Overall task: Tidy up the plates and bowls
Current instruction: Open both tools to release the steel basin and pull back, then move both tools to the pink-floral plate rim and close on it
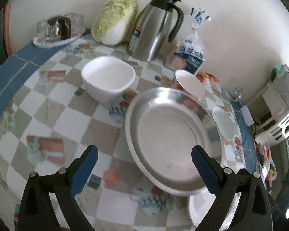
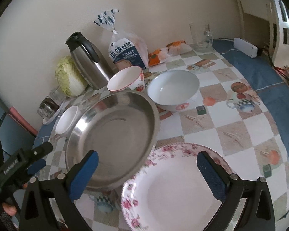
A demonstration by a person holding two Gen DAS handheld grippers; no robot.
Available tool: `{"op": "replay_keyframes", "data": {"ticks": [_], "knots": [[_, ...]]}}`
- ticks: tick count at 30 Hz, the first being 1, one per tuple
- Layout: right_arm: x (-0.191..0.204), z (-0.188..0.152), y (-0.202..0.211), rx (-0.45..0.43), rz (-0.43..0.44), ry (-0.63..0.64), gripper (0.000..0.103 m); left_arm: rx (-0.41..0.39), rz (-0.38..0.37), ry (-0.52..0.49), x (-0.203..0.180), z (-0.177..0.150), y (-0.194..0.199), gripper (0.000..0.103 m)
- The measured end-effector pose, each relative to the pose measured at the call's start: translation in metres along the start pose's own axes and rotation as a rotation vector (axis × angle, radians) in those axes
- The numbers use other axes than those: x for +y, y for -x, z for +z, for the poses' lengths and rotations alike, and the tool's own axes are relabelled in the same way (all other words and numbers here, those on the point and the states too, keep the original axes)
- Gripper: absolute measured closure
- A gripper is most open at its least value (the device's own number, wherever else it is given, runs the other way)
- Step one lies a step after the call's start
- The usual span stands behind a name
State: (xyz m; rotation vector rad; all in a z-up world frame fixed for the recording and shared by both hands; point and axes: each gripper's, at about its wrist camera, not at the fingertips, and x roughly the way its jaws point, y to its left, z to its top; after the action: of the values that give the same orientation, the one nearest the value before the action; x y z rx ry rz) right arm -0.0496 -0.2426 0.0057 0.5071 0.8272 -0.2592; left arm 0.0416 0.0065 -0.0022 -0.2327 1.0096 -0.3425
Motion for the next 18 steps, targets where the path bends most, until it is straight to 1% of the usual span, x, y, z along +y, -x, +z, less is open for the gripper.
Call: {"op": "replay_keyframes", "data": {"ticks": [3,6,8,13,18], "knots": [[-0.013,-0.003,0.004,0.013,-0.019,-0.019,0.000,0.010,-0.006,0.008,-0.003,-0.005,0.000,0.005],[-0.032,-0.007,0.004,0.048,-0.028,-0.064,0.000,0.017,-0.017,0.021,-0.007,-0.011,-0.001,0.005],[-0.050,-0.009,0.001,0.080,-0.034,-0.119,0.000,0.032,-0.027,0.025,-0.010,-0.015,-0.003,0.005],[-0.078,-0.014,-0.006,0.127,-0.039,-0.187,0.000,0.065,-0.046,-0.003,-0.028,-0.025,-0.008,0.005],[-0.101,-0.016,-0.006,0.136,-0.057,-0.236,0.000,0.103,-0.042,-0.035,-0.042,-0.036,-0.012,0.005]]}}
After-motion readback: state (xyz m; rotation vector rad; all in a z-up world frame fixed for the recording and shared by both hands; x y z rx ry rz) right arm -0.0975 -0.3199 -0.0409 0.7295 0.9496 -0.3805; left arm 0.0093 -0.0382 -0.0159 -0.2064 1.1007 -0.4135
